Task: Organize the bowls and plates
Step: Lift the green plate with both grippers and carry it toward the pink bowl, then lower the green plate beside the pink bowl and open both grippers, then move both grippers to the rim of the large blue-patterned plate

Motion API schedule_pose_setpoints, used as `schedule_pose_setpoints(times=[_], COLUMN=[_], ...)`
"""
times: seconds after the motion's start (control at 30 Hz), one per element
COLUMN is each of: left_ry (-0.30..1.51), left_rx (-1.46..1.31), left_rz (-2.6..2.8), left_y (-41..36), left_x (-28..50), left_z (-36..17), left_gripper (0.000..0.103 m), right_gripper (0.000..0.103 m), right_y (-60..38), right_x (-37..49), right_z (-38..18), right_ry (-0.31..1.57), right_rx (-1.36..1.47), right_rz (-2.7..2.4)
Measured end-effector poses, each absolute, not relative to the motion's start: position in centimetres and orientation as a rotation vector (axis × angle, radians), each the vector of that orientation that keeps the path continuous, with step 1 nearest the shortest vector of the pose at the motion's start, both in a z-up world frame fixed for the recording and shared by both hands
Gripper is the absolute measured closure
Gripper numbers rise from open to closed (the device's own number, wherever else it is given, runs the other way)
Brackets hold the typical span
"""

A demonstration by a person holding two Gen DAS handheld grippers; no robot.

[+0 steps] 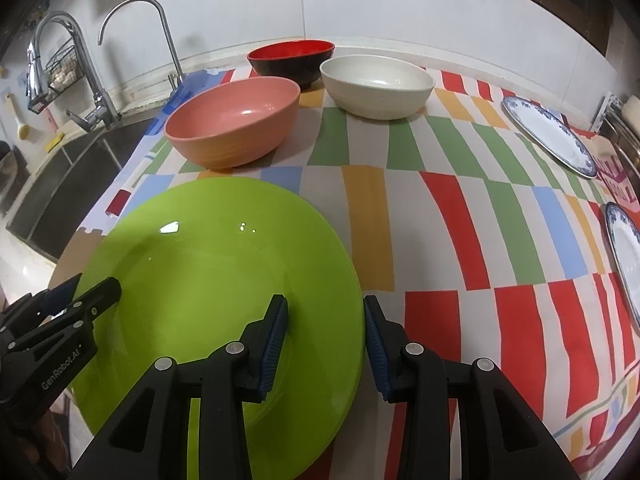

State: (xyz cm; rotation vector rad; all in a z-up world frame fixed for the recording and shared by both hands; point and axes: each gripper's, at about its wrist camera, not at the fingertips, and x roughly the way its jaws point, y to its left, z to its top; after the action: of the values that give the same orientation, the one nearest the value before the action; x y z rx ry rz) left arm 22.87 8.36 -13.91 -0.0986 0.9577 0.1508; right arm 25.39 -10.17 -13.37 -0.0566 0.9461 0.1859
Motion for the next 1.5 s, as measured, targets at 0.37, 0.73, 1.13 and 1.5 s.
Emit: schedule_pose_setpoints(times=[0.37,0.73,1.13,1.5], left_ry=[0.959,0.811,0.638,0.575], left_rx=[-0.081,-0.061,0.019,0.053], left_rz=[0.149,0.098,-0.028,-0.176], left_y=[8.2,5.6,-2.0,-12.1], left_x=[22.6,22.0,22.5,24.4], left_z=[-13.6,-8.8,-3.6,-1.2], left_gripper=[0.045,0.009,0.0,0.0], right_gripper=[0.063,0.043,0.021,0.021], right_y=[-10.5,-13.4,-20.8,-30.5], right_x=[25.3,23.5,20.9,19.3], right_z=[-13.5,-9.7,-4.2,-2.4], right_ry=[0.95,0.818,0.592,0.535], right_rx=[-0.032,0.003,0.013,0.028], right_rz=[0.195,0.141,-0.031,-0.184])
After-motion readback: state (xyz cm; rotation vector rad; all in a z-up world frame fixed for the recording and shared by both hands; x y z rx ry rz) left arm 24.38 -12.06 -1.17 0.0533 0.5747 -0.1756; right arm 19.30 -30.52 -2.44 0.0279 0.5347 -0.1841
